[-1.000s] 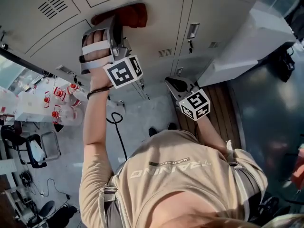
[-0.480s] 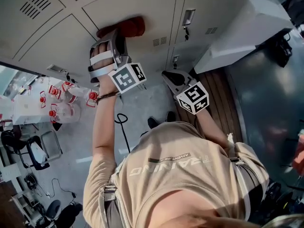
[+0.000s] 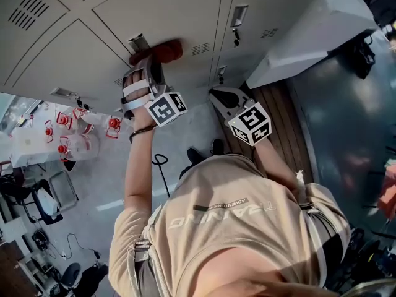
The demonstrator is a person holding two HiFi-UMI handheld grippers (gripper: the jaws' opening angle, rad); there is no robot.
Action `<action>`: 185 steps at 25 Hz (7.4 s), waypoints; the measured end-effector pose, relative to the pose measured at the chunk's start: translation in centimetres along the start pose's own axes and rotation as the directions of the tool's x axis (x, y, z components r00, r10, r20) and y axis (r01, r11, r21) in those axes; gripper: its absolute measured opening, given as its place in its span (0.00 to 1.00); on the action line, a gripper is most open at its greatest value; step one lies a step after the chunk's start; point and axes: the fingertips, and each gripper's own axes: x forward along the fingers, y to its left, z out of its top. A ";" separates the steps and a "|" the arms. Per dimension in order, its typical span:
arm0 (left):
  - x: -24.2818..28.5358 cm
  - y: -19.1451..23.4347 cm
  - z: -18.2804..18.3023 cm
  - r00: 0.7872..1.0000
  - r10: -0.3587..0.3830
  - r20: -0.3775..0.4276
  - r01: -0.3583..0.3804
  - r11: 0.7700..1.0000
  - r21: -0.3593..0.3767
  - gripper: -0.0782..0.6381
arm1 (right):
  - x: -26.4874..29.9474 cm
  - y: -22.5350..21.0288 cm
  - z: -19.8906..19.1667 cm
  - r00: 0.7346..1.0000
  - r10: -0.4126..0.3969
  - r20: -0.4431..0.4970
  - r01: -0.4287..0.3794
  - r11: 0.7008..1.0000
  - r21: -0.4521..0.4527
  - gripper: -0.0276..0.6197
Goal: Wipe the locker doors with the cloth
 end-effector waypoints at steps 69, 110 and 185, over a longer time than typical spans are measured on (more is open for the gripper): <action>6.1 -14.1 3.0 0.898 -0.425 -0.117 0.414 0.904 -0.112 0.22 | -3.0 -2.1 -5.2 0.998 -0.019 -0.068 0.024 0.997 0.077 0.07; 3.1 7.9 16.4 0.998 -0.021 -0.062 0.025 0.998 0.064 0.22 | -4.7 -8.5 -5.3 0.998 -0.048 -0.039 0.052 0.994 0.092 0.07; -11.6 -2.4 -6.2 0.960 -0.119 0.252 0.271 0.189 -0.944 0.22 | -2.3 1.5 5.3 0.963 -0.109 0.247 0.108 0.994 0.019 0.06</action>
